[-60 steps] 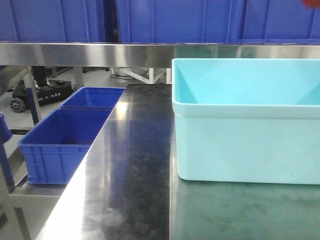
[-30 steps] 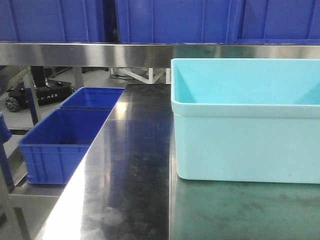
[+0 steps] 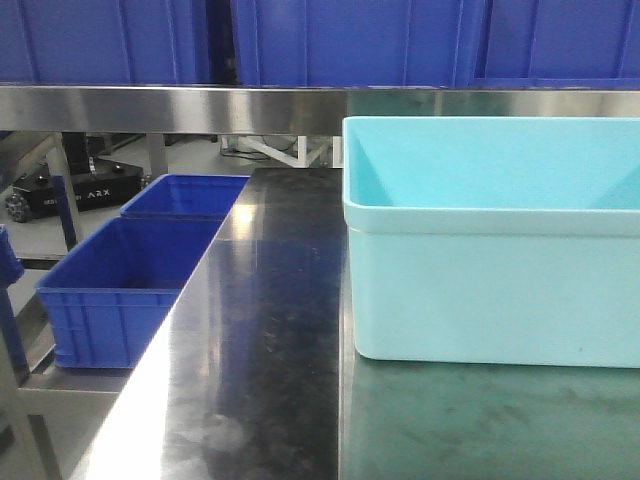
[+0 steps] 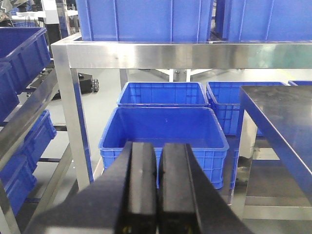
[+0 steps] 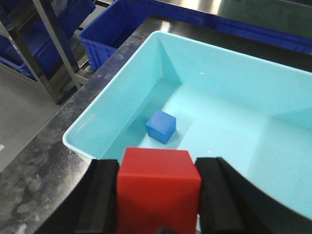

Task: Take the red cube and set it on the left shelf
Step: 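Close the right gripper on the red cube and lift it out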

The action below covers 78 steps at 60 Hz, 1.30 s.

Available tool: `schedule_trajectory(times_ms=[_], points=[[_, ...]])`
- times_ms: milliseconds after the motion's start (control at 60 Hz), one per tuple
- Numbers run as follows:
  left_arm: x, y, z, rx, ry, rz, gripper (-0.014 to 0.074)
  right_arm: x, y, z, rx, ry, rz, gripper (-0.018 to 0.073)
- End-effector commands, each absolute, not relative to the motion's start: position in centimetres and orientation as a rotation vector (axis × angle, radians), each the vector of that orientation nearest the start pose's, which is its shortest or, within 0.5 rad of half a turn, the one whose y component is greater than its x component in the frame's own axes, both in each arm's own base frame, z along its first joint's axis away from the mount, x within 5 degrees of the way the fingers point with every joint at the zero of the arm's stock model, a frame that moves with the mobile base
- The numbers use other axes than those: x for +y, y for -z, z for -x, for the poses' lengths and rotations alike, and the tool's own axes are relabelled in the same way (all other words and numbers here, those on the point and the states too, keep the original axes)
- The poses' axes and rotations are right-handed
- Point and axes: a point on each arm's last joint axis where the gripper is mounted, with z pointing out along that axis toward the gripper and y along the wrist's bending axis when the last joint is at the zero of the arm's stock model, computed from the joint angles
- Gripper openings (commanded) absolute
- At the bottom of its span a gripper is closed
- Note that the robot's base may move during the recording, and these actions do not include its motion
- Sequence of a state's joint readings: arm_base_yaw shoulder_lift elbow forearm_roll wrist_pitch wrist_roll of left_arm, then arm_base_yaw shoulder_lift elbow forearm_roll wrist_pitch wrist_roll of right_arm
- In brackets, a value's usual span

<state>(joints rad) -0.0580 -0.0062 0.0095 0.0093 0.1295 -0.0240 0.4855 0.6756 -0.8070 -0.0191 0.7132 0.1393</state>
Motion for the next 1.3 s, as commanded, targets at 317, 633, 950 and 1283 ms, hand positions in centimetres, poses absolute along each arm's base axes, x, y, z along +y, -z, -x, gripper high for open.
schedule_trajectory(times_ms=[317,633,950,1283], points=[[-0.32,-19.96,-5.60,1.536,0.061,-0.030,0.0102,5.73,-37.80,-11.13,1.940,-0.381,0.354,0.0046],[-0.32,-19.96,-5.60,1.536,0.061,-0.030,0.0102,5.73,-37.80,-11.13,1.940,-0.381,0.354,0.0046],[-0.32,-19.96,-5.60,1.536,0.061,-0.030,0.0102,5.73,-37.80,-11.13,1.940,-0.381,0.354,0.0046],[-0.32,-19.96,-5.60,1.536,0.061,-0.030,0.0102,5.73,-37.80,-11.13,1.940,-0.381,0.354,0.0046]])
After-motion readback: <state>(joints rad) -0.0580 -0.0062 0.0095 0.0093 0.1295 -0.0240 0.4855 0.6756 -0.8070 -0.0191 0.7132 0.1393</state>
